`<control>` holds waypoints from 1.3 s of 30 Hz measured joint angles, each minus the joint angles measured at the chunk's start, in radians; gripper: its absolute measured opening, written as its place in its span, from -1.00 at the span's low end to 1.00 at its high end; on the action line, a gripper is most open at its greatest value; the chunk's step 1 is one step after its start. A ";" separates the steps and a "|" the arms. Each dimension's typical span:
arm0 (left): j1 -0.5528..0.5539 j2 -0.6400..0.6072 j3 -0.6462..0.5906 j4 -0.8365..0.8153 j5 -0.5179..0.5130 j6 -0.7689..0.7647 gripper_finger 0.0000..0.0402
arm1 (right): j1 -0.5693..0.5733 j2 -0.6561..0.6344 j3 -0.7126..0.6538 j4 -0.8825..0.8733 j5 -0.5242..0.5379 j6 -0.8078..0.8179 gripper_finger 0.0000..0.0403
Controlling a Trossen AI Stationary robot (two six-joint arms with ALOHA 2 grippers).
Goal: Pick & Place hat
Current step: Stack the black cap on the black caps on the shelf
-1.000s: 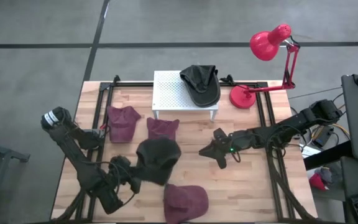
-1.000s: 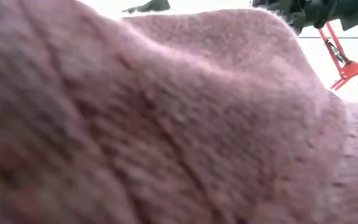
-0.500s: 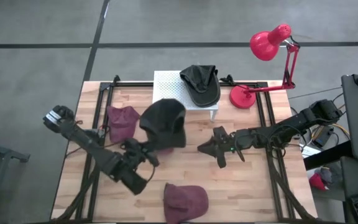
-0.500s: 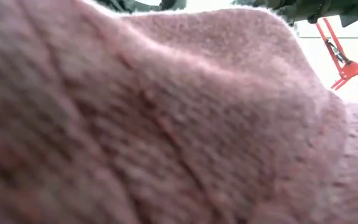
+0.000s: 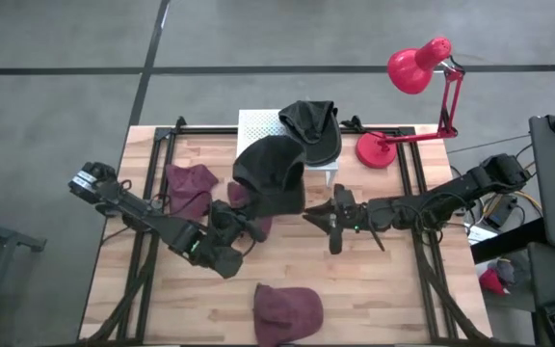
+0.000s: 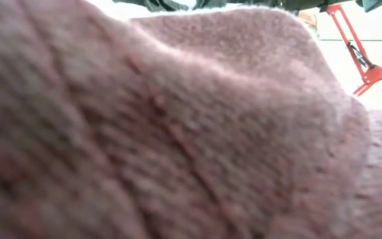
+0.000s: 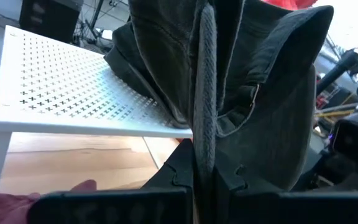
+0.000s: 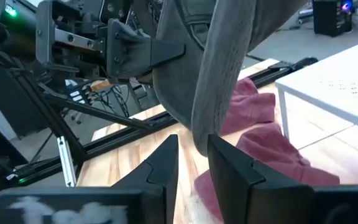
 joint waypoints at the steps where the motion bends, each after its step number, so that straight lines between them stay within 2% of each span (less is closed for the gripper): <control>1: 0.005 0.000 0.000 0.016 -0.003 0.000 -0.92 | 0.000 0.006 0.005 0.000 0.000 0.000 -0.55; 10: 0.045 0.000 -0.001 0.158 0.022 0.011 -0.92 | 0.000 0.117 0.058 0.001 -0.001 0.012 -0.36; 20: 0.066 0.000 -0.001 0.388 0.064 0.259 -0.92 | 0.000 0.206 0.186 0.006 0.029 -0.012 -0.29; 31: 0.067 -0.002 -0.002 0.400 0.060 0.284 -0.92 | 0.000 0.219 0.252 -0.007 0.039 0.056 -0.41; 39: 0.054 0.000 -0.005 0.394 0.115 0.286 -0.92 | 0.000 0.216 0.237 -0.079 0.137 0.219 -0.53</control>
